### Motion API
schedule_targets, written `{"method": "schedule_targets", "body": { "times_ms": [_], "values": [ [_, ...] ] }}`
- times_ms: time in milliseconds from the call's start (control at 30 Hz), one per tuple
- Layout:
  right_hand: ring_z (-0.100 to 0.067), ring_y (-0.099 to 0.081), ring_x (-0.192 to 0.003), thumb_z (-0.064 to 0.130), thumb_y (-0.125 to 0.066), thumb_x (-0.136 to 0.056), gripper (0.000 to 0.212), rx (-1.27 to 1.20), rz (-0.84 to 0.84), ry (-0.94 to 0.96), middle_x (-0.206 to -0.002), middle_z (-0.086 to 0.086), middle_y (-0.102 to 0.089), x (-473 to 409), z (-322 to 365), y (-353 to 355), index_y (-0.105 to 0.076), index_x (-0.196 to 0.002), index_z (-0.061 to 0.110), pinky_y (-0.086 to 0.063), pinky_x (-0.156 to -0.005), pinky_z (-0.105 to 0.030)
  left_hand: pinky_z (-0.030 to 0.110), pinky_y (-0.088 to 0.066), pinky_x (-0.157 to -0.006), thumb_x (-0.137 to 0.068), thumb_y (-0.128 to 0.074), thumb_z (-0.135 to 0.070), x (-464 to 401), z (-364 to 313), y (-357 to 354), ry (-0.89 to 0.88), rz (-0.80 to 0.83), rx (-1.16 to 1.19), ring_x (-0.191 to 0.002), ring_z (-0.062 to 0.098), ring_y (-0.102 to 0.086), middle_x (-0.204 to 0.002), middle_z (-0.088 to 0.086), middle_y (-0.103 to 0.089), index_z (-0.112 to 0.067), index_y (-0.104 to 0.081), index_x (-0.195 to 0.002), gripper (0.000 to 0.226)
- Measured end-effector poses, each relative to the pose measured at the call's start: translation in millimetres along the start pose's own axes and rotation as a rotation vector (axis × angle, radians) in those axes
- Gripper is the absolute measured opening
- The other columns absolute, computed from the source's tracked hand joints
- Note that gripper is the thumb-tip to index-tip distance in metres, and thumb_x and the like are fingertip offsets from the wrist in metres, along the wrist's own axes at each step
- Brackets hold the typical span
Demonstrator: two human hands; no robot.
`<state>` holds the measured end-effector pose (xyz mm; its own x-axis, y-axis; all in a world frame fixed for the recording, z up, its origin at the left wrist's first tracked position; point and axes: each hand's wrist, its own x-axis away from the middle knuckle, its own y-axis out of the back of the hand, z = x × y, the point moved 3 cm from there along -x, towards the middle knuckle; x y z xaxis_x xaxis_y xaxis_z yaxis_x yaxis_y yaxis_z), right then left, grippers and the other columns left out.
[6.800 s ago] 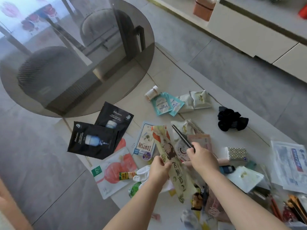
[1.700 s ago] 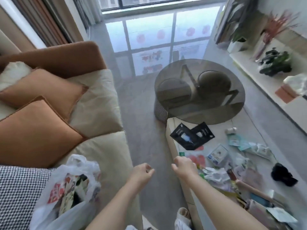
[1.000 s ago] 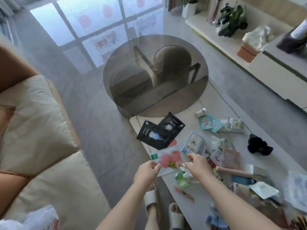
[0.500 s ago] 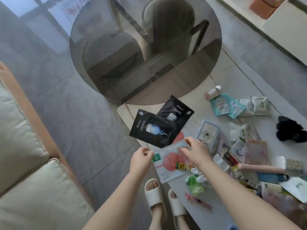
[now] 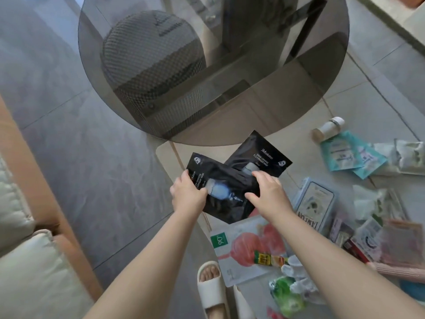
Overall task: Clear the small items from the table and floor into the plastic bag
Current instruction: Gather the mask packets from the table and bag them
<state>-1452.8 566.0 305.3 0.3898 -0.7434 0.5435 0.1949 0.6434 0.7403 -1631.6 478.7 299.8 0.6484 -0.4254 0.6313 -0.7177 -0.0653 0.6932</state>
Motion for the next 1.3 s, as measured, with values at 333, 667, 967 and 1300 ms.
{"method": "schedule_targets", "body": {
  "times_ms": [333, 667, 967, 1300],
  "values": [
    [-0.024, -0.043, -0.116, 0.042, -0.059, -0.087, 0.043, 0.18, -0.082, 0.034, -0.118, -0.001, -0.053, -6, 11, -2, -0.046, -0.125, 0.027, -0.032, -0.095, -0.035, 0.034, -0.039, -0.086, -0.09, -0.059, -0.023, 5, 11, -1, -0.031, -0.136, 0.065, -0.114, 0.029, -0.04, -0.115, 0.011, -0.05, -0.015, -0.058, -0.109, 0.02],
    [-0.027, -0.059, -0.087, 0.018, -0.053, -0.094, 0.014, -0.384, -0.114, -0.092, -0.092, -0.004, -0.064, 25, -29, 42, -0.056, -0.108, 0.018, -0.048, -0.074, -0.037, 0.034, -0.033, -0.11, -0.092, -0.052, -0.005, 26, -40, 4, -0.128, -0.112, 0.243, -0.133, 0.02, -0.039, -0.142, 0.002, -0.044, -0.018, -0.042, -0.139, 0.05],
    [-0.031, -0.055, -0.117, 0.02, -0.059, -0.091, 0.037, -0.687, -0.22, -0.333, -0.126, -0.012, -0.06, 22, -86, 22, -0.052, -0.125, 0.008, -0.045, -0.1, -0.045, 0.038, -0.041, -0.101, -0.089, -0.056, -0.021, 0, -71, -44, -0.202, 0.094, -0.126, -0.124, 0.029, -0.044, -0.131, 0.007, -0.054, -0.019, -0.042, -0.139, 0.051],
    [-0.026, -0.063, -0.1, 0.01, -0.056, -0.092, 0.013, -1.026, -0.134, -0.354, -0.103, -0.006, -0.068, 40, -59, 6, -0.059, -0.09, 0.023, -0.05, -0.094, -0.047, 0.033, -0.056, -0.078, -0.096, -0.053, -0.027, 40, -49, -32, -0.027, 0.353, 0.649, -0.097, 0.02, -0.066, -0.107, 0.003, -0.068, -0.011, -0.056, -0.117, 0.027]
  ]
}}
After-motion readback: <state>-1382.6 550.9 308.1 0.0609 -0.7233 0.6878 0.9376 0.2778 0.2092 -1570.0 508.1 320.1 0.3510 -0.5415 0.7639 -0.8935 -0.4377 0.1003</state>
